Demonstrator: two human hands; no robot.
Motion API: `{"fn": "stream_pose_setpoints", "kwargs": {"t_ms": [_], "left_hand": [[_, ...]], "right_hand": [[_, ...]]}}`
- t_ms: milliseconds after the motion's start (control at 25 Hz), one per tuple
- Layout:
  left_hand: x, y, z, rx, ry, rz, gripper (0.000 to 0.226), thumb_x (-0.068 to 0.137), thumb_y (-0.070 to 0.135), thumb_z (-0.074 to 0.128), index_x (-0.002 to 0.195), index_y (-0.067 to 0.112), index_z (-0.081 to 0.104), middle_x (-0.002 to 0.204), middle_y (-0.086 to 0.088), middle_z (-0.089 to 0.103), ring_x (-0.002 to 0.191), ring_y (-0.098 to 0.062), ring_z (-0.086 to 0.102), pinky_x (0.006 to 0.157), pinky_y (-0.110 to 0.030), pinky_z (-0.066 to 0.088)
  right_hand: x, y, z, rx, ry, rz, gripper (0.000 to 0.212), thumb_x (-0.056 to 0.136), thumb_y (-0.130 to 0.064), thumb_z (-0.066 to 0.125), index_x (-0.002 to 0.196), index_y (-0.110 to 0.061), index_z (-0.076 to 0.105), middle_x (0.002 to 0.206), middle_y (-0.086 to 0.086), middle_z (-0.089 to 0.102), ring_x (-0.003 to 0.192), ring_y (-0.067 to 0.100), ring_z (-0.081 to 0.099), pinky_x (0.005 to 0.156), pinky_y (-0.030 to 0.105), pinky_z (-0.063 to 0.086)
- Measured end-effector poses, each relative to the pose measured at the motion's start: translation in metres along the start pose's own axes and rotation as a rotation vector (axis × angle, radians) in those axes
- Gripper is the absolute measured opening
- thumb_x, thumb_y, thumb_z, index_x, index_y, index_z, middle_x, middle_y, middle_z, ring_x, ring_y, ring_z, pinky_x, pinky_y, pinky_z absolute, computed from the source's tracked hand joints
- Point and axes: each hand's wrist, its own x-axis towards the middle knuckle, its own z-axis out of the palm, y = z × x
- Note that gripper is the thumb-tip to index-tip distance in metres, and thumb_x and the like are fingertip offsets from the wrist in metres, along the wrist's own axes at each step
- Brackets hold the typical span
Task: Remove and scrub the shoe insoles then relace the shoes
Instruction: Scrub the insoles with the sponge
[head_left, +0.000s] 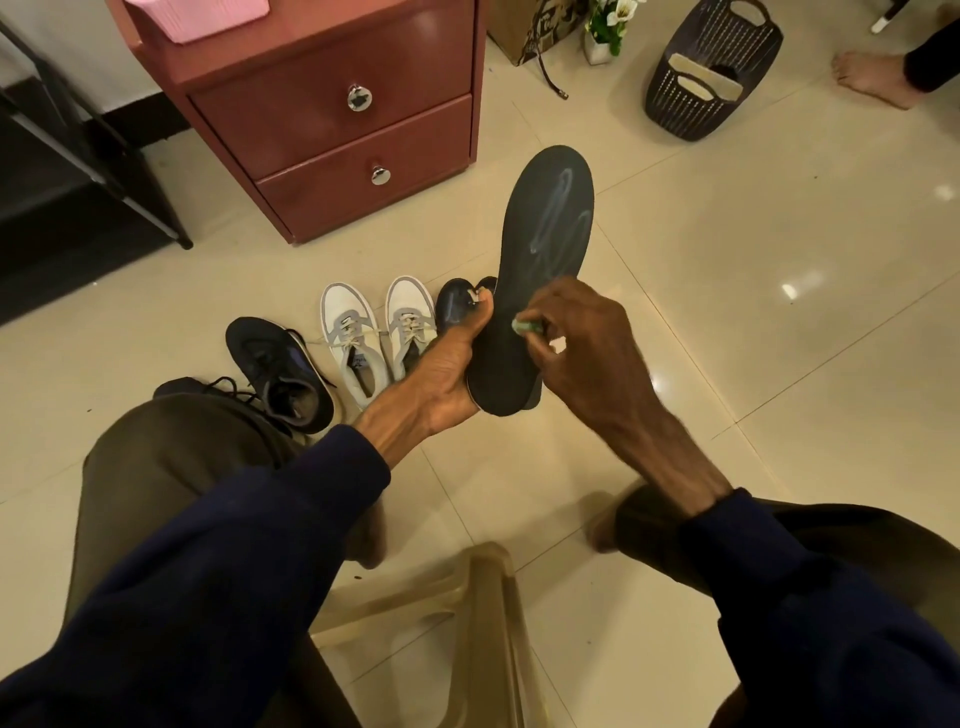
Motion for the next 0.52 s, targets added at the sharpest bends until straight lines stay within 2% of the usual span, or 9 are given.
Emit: {"fn": "stream_pose_setpoints", "kwargs": {"t_ms": [40, 120, 200, 240, 400, 440, 520], "left_hand": [[0.0, -0.002, 0.0, 0.027, 0.018, -0.009, 0.043, 0.101, 0.047, 0.059, 0.129, 0.016, 0.07, 0.131, -0.009, 0.07, 0.117, -0.026, 0.069, 0.101, -0.045, 0.055], [0.0, -0.003, -0.003, 0.051, 0.016, -0.039, 0.054, 0.099, 0.049, 0.062, 0.138, 0.013, 0.063, 0.136, -0.009, 0.067, 0.123, -0.026, 0.066, 0.106, -0.044, 0.052], [-0.002, -0.001, -0.004, 0.047, 0.01, -0.023, 0.054, 0.099, 0.047, 0.061, 0.141, 0.013, 0.061, 0.135, -0.009, 0.068, 0.12, -0.025, 0.067, 0.104, -0.043, 0.054], [-0.001, -0.001, -0.003, 0.052, 0.009, -0.004, 0.051, 0.1, 0.046, 0.06, 0.14, 0.014, 0.062, 0.132, -0.008, 0.07, 0.115, -0.026, 0.069, 0.1, -0.044, 0.056], [0.001, -0.008, 0.006, 0.064, 0.003, -0.006, 0.041, 0.104, 0.041, 0.054, 0.125, 0.01, 0.069, 0.114, -0.012, 0.076, 0.095, -0.027, 0.075, 0.093, -0.05, 0.058], [0.001, -0.008, 0.005, 0.081, 0.014, -0.007, 0.041, 0.103, 0.041, 0.057, 0.127, 0.009, 0.068, 0.115, -0.012, 0.075, 0.095, -0.027, 0.075, 0.09, -0.05, 0.06], [0.001, -0.006, -0.001, 0.091, 0.026, -0.016, 0.049, 0.098, 0.043, 0.063, 0.133, 0.008, 0.066, 0.119, -0.012, 0.073, 0.098, -0.026, 0.074, 0.086, -0.044, 0.062]], "right_hand": [[-0.002, -0.009, 0.005, 0.038, -0.032, -0.047, 0.009, 0.083, -0.003, 0.075, 0.092, -0.003, 0.073, 0.093, 0.009, 0.068, 0.083, 0.021, 0.063, 0.074, 0.038, 0.055], [-0.007, -0.024, 0.006, 0.151, -0.255, -0.109, 0.009, 0.079, -0.002, 0.076, 0.087, -0.005, 0.076, 0.089, 0.006, 0.07, 0.079, 0.016, 0.064, 0.072, 0.035, 0.054], [-0.005, -0.016, 0.001, 0.162, -0.375, -0.082, 0.01, 0.076, -0.001, 0.078, 0.083, -0.008, 0.078, 0.083, 0.003, 0.071, 0.072, 0.015, 0.064, 0.067, 0.036, 0.054], [-0.003, -0.006, 0.0, 0.116, -0.328, -0.046, 0.011, 0.076, -0.002, 0.079, 0.085, -0.009, 0.078, 0.084, 0.003, 0.07, 0.072, 0.015, 0.064, 0.067, 0.037, 0.055], [0.001, 0.016, -0.001, -0.118, 0.101, 0.091, 0.013, 0.083, -0.002, 0.075, 0.096, -0.003, 0.073, 0.095, 0.012, 0.069, 0.083, 0.026, 0.063, 0.073, 0.043, 0.055], [-0.001, 0.009, 0.004, -0.097, 0.116, 0.057, 0.013, 0.084, -0.002, 0.074, 0.096, -0.002, 0.073, 0.096, 0.013, 0.069, 0.085, 0.027, 0.064, 0.075, 0.041, 0.055], [-0.005, -0.009, 0.008, 0.043, -0.048, -0.066, 0.012, 0.083, -0.002, 0.076, 0.094, -0.003, 0.074, 0.094, 0.011, 0.07, 0.084, 0.023, 0.065, 0.075, 0.036, 0.055]]}}
